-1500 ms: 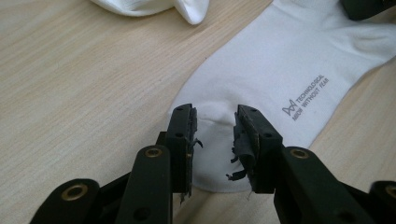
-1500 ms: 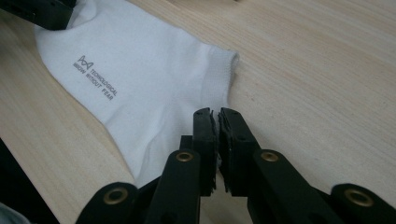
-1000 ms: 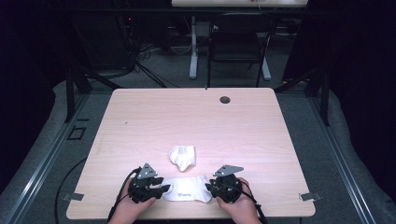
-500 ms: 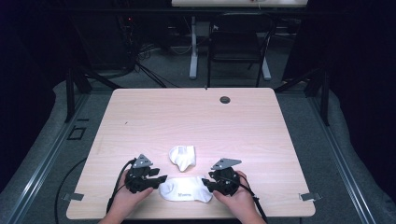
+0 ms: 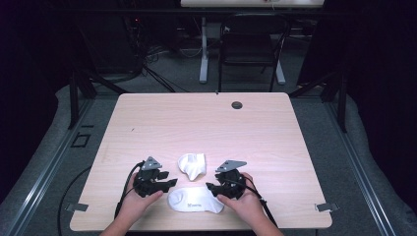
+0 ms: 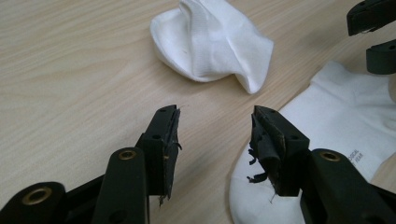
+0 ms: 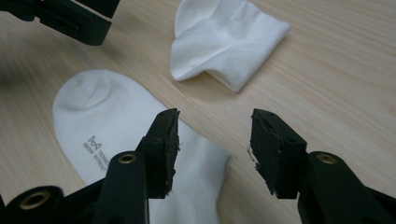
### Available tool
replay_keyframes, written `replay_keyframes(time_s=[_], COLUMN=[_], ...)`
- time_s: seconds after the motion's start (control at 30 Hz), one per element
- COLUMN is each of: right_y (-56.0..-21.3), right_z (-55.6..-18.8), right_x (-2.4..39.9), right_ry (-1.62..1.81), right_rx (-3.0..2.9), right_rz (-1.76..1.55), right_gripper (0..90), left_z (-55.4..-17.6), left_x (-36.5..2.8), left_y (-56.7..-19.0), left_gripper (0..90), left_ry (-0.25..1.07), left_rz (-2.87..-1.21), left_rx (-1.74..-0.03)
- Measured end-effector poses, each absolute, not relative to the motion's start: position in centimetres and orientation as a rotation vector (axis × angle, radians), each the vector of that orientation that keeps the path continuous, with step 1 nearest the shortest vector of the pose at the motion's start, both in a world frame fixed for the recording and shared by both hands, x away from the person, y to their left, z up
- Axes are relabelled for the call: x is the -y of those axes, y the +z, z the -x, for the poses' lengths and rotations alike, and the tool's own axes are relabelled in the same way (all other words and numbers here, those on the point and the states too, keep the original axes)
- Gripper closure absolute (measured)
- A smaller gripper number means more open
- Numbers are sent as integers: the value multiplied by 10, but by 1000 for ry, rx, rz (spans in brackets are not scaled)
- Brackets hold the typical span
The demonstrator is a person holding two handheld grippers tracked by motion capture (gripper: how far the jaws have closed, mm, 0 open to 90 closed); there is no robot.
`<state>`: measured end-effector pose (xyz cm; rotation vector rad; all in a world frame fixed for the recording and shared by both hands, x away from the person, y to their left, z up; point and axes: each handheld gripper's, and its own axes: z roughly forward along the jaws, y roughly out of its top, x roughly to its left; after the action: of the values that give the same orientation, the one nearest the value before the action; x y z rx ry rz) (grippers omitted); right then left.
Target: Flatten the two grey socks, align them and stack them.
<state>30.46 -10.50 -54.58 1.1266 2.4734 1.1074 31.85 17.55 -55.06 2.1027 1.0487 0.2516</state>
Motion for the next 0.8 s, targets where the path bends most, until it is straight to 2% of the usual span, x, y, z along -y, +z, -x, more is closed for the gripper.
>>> replay_keyframes(time_s=[0.27,0.5,0.8], right_y=[-544,-539,-537], right_z=[-313,-319,-329], right_x=[95,83,65], right_ry=[1097,1048,1029], right_rx=[-2467,-2489,-2480], right_rz=[-1102,-1041,-988], right_gripper=[474,617,688], left_z=[-330,-341,-360], left_x=[-173,-169,-165], left_y=[-548,-545,-545], left_gripper=[520,566,612], left_ry=[269,274,305], left_rz=[-2108,-2093,-2089], left_rx=[-1051,-1057,-1086])
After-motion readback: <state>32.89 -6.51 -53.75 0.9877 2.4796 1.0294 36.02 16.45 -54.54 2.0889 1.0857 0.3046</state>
